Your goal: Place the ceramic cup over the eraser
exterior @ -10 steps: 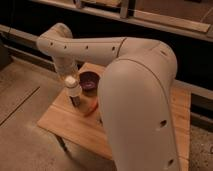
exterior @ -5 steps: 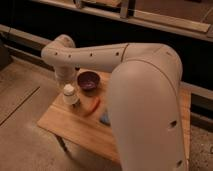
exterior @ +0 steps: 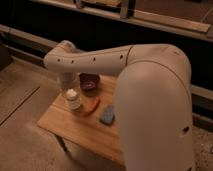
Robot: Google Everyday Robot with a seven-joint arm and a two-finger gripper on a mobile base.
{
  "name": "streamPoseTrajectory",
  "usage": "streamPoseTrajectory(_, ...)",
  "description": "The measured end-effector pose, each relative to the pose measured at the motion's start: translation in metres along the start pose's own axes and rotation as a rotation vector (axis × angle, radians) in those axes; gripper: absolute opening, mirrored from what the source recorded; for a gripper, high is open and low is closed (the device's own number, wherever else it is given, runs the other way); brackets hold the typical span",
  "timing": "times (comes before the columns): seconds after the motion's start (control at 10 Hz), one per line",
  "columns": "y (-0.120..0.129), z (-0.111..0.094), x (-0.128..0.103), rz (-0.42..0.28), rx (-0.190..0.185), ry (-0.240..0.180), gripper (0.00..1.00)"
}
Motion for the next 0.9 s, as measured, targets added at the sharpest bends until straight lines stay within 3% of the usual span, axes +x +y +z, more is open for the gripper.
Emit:
streamPoseTrajectory(0.2, -0.006, -0.002, 0.002, -0.001, 0.025, 0.003, 0.00)
streamPoseTrajectory(0.9, -0.013, 0.007, -0.014, -0.018, 0.051, 0.010, 0.00)
